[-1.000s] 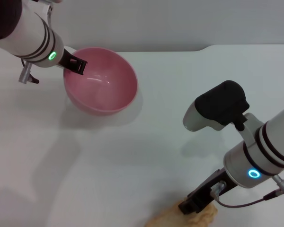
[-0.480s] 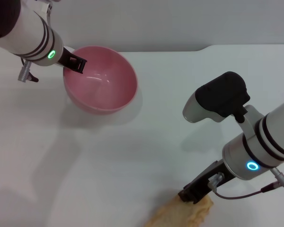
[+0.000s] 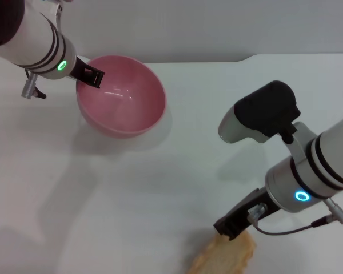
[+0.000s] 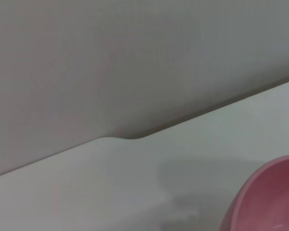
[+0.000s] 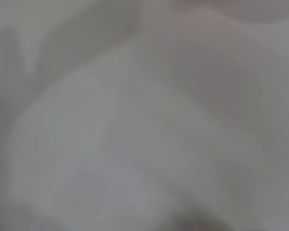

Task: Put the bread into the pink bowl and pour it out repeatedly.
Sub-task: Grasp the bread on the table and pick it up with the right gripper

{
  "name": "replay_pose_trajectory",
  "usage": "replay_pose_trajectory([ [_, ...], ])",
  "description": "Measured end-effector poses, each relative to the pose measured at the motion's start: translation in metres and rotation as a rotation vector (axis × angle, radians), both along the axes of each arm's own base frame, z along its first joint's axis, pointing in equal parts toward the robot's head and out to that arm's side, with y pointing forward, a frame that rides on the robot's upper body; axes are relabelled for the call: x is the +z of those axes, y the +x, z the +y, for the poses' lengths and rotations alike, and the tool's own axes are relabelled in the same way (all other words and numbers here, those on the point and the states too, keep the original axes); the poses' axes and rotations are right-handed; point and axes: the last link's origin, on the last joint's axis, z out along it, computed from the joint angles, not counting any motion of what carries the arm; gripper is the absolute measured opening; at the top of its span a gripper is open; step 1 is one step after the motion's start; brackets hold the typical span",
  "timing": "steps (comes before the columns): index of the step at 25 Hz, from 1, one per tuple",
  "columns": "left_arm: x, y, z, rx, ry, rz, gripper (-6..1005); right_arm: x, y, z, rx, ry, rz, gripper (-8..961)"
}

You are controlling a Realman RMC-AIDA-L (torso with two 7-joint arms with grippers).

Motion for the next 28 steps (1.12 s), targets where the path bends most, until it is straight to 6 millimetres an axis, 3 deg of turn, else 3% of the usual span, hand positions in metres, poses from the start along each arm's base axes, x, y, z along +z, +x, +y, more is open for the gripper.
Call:
replay_pose_trajectory([
  [7,0.0,0.0,0.0,-0.006,-0.004,0.005,44,0.013,-0.01,0.006,-0.021,0.035,0.055,32],
  [13,0.0,0.001,0.001,-0.009,-0.005,0.006,44,0.008,-0.007,0.005,-0.036,-0.005,0.032,53],
  [19,0.001,0.001,0.001,-0.012,-0.008,0.01,44,0.01,-0.006,0.005,-0.045,-0.008,0.026,229],
  [21,0.001,0.0,0.001,-0.01,-0.01,0.012,44,0.01,-0.004,0.005,-0.051,-0.012,0.017,454],
  [28,0.0,-0.002,0.001,-0.005,-0.013,0.014,44,0.012,0.004,0.005,-0.07,-0.006,-0.015,516],
])
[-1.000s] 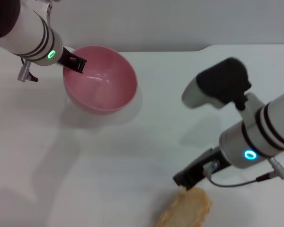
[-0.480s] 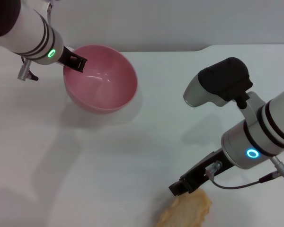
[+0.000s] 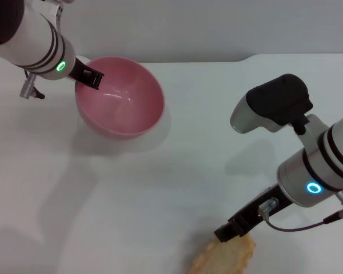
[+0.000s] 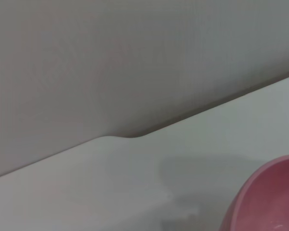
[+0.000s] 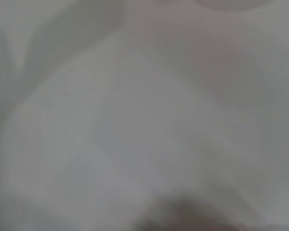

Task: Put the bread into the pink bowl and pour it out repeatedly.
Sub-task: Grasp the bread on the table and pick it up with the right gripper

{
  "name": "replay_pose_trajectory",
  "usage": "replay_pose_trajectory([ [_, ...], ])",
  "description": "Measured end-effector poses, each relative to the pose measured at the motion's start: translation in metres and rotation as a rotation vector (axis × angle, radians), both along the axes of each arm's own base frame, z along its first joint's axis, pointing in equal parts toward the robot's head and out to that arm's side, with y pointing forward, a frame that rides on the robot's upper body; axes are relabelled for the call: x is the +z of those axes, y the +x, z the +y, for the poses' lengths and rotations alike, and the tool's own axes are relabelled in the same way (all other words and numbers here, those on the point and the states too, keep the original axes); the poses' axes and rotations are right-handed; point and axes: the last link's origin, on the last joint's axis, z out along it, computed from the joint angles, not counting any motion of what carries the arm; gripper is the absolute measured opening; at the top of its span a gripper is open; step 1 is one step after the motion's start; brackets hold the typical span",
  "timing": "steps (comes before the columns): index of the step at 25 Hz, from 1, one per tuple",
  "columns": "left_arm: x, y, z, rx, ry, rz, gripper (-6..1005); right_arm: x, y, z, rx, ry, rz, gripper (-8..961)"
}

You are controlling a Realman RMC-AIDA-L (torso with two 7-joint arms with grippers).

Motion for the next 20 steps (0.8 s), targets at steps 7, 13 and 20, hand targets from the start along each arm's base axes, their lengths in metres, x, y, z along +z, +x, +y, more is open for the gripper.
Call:
replay_pose_trajectory([
  [7,-0.0004,-0.0001,-0.0002,0.0,-0.002,0.001,44,0.0031,0.0106,0.0062,-0.009,0.036,-0.07,513],
  [13,-0.0009,0.0001,-0.0004,-0.002,-0.006,0.002,44,0.0011,0.0097,0.0057,-0.007,0.035,-0.065,511],
  [20,-0.0013,0.0005,-0.0006,-0.005,-0.01,0.0,44,-0.002,0.0095,0.0048,-0.006,0.032,-0.062,509],
])
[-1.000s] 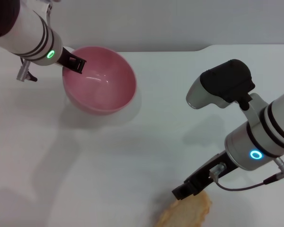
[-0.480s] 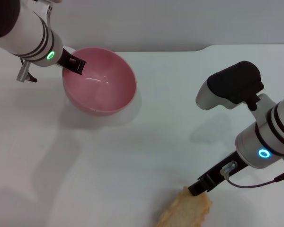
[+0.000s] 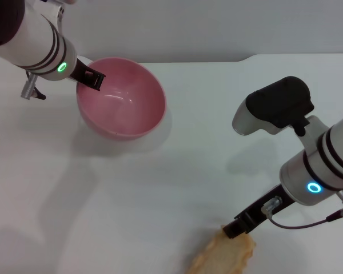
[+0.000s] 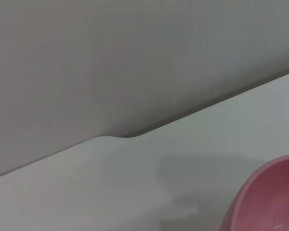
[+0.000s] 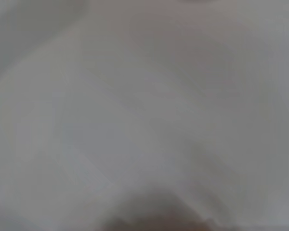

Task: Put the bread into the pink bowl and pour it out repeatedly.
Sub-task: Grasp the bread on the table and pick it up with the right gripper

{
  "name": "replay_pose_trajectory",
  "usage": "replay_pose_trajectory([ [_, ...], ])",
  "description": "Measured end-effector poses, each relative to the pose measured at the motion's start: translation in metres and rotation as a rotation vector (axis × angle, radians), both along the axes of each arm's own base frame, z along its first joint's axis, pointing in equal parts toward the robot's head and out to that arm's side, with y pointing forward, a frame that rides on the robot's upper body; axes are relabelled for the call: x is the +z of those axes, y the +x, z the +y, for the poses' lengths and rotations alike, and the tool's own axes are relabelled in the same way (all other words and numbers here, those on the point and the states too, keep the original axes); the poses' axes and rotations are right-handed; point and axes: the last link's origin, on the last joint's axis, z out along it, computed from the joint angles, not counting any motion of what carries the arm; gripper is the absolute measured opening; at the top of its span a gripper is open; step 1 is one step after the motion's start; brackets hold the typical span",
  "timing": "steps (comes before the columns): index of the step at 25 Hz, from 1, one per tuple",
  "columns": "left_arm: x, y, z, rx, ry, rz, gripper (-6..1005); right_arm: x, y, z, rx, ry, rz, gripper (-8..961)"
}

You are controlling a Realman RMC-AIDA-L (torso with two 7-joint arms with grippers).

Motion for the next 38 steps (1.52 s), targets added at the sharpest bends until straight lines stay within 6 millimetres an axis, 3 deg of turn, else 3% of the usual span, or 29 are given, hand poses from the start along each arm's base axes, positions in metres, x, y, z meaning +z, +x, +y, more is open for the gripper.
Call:
replay_pose_trajectory([
  [24,0.0,0.0,0.0,-0.001,0.001,-0.001,44,-0.021,0.007,-0.005,-0.016,-0.055,-0.015,501],
  [30,0.001,0.001,0.0,-0.004,0.004,0.001,44,-0.017,0.001,-0.007,0.037,-0.041,-0.023,499],
  [38,0.002,0.001,0.001,-0.007,0.007,0.003,44,-0.011,0.002,-0.003,0.076,0.001,-0.059,217],
])
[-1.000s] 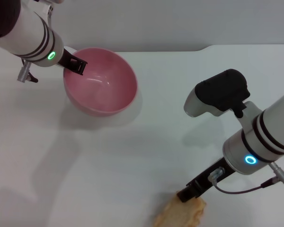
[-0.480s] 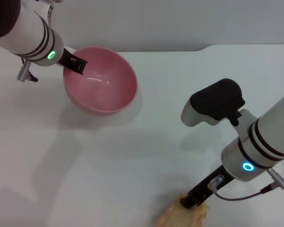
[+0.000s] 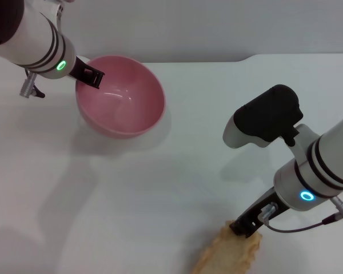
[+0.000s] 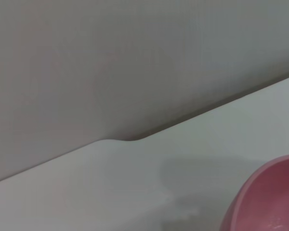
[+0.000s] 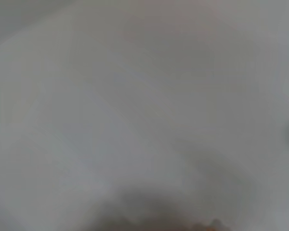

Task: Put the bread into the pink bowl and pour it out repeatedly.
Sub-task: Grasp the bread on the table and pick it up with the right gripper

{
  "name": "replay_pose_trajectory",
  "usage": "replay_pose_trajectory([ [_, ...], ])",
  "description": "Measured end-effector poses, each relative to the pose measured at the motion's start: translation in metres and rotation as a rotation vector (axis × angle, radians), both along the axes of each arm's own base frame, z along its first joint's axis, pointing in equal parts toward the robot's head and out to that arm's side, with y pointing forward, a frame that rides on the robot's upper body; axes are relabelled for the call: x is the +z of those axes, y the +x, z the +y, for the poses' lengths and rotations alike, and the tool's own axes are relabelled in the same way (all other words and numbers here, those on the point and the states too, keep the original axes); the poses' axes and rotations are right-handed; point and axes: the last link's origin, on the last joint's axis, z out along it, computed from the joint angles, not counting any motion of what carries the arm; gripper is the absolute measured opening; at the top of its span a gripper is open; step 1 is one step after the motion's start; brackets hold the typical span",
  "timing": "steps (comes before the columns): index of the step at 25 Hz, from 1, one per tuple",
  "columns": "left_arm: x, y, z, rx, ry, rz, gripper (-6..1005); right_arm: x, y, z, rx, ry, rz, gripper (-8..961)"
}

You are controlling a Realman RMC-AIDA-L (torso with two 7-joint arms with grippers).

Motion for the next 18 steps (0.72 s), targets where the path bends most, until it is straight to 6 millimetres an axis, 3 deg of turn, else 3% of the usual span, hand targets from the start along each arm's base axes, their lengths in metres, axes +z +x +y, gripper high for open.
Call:
replay_pose_trajectory([
  [12,0.0,0.003,0.002,-0.017,0.006,-0.007,44,0.024,-0.025,0.011,0.093,0.103,0.039,131],
  [18,-0.004,0.006,0.003,-0.026,-0.002,-0.011,44,0.034,-0.053,0.02,0.181,0.146,0.076,104],
])
